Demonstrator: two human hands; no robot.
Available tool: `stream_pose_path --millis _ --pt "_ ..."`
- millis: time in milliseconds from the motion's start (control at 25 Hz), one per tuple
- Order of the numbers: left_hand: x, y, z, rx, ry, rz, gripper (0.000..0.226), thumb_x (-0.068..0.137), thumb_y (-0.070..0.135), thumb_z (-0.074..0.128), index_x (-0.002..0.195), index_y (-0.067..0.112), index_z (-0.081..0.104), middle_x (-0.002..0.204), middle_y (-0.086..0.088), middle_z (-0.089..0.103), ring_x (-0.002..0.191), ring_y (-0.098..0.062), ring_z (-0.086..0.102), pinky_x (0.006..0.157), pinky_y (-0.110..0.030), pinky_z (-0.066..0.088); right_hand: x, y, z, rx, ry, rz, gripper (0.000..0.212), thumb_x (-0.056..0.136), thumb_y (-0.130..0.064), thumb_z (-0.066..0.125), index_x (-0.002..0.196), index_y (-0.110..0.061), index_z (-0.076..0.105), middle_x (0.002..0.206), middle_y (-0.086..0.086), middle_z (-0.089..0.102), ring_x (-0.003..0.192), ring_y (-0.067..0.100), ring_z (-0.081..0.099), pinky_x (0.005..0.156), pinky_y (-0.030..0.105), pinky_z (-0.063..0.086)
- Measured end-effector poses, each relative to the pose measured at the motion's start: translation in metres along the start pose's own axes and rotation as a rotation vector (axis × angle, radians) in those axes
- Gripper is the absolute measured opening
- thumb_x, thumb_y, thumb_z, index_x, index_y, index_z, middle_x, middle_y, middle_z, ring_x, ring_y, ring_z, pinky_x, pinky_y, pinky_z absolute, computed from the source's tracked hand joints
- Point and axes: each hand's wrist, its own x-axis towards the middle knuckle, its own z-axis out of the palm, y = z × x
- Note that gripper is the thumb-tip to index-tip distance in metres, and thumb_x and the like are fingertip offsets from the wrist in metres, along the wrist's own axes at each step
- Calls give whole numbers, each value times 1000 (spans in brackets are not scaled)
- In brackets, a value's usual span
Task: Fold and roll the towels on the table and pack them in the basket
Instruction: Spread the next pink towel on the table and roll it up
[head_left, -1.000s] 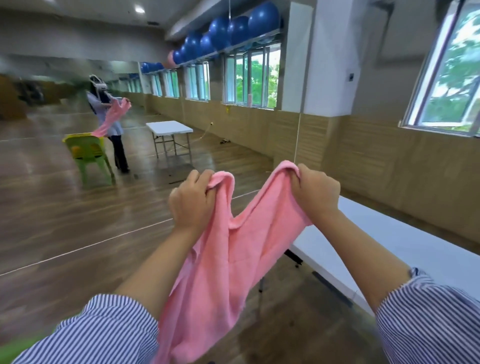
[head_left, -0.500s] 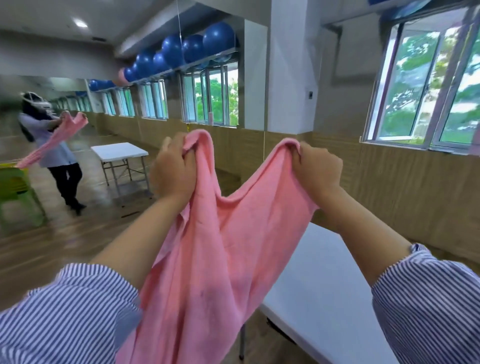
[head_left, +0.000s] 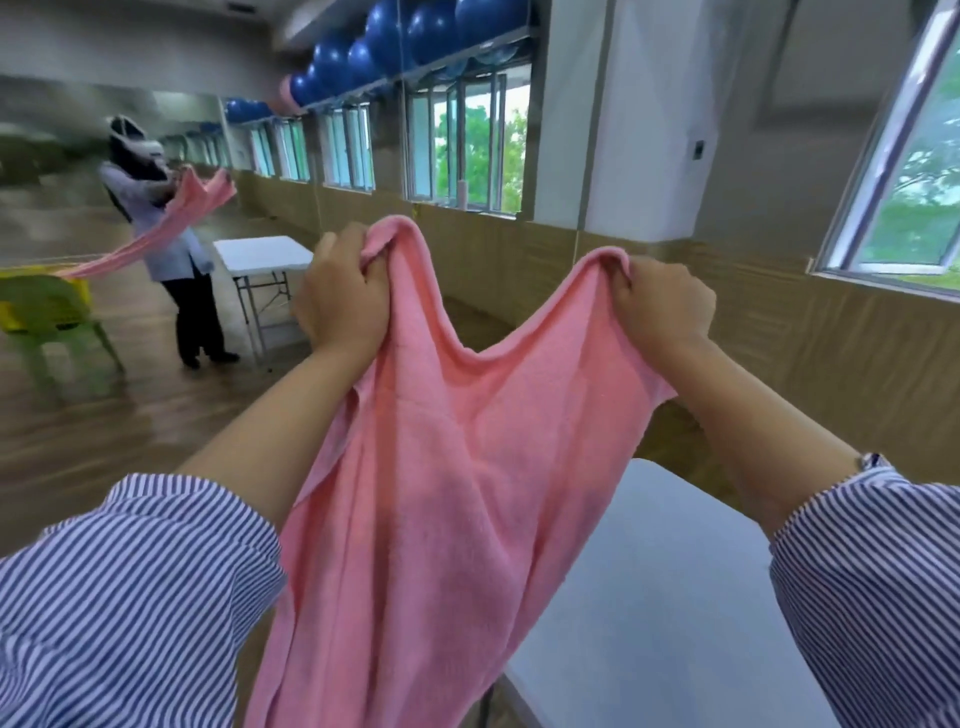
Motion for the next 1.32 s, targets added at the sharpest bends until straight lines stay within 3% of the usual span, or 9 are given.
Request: stream_pose_path --millis 240,480,600,720,880,1040,1120,1200,1320 --pt "13 -68 72 119 -56 -41 20 96 27 43 87 14 56 91 -7 58 83 -30 53 61 -32 24 26 -34 108 5 -141 -100 48 99 -44 25 94 -15 63 86 11 66 78 33 62 60 31 35" --pt "65 -160 174 131 -163 -87 23 98 26 41 87 14 56 83 0 48 69 -20 42 60 -30 24 77 -65 241 -79 -282 -86 43 98 -41 26 92 -18 62 87 8 66 81 31 63 60 29 35" --pt "113 -204 206 156 -165 -134 18 96 23 42 92 13 57 96 -11 56 80 -30 52 65 -33 26 123 -70 299 -163 -337 -68 42 98 -39 27 96 -20 64 94 8 67 86 30 64 62 29 34" --pt "166 -236 227 175 -152 -175 21 96 23 43 95 7 56 105 -20 57 93 -40 55 68 -34 26 183 -67 335 -200 -344 1 45 98 -40 27 107 -18 65 104 13 66 97 34 62 73 35 43" --pt "197 -257 245 152 -129 -131 21 95 25 45 95 8 57 102 -21 58 91 -42 54 68 -36 29 247 -55 341 -207 -305 -1 48 99 -44 25 107 -18 64 99 14 66 94 33 62 78 38 46" --pt "196 -250 247 157 -140 -75 19 95 28 45 77 21 44 92 -13 54 82 -36 49 63 -36 28 292 -47 320 -138 -208 31 47 98 -47 26 111 -20 62 106 16 64 100 35 59 79 38 43" --pt "191 -237 244 134 -132 -53 22 95 29 46 75 20 44 87 -11 51 79 -36 48 62 -36 27 302 -36 306 -94 -182 24 47 96 -51 28 100 -20 63 102 16 64 97 36 58 75 37 41" --pt "177 -224 237 94 -125 -69 27 95 29 46 72 15 39 79 -6 48 74 -34 45 60 -36 29 298 -22 292 -27 -201 -2 42 95 -51 32 89 -22 62 95 14 65 91 35 59 70 34 37" --pt "126 -200 216 50 -140 -153 30 93 28 48 73 8 41 68 -8 46 67 -35 43 58 -40 34 265 11 270 28 -302 -83 33 92 -46 42 91 -22 65 81 7 60 78 28 53 65 31 36"
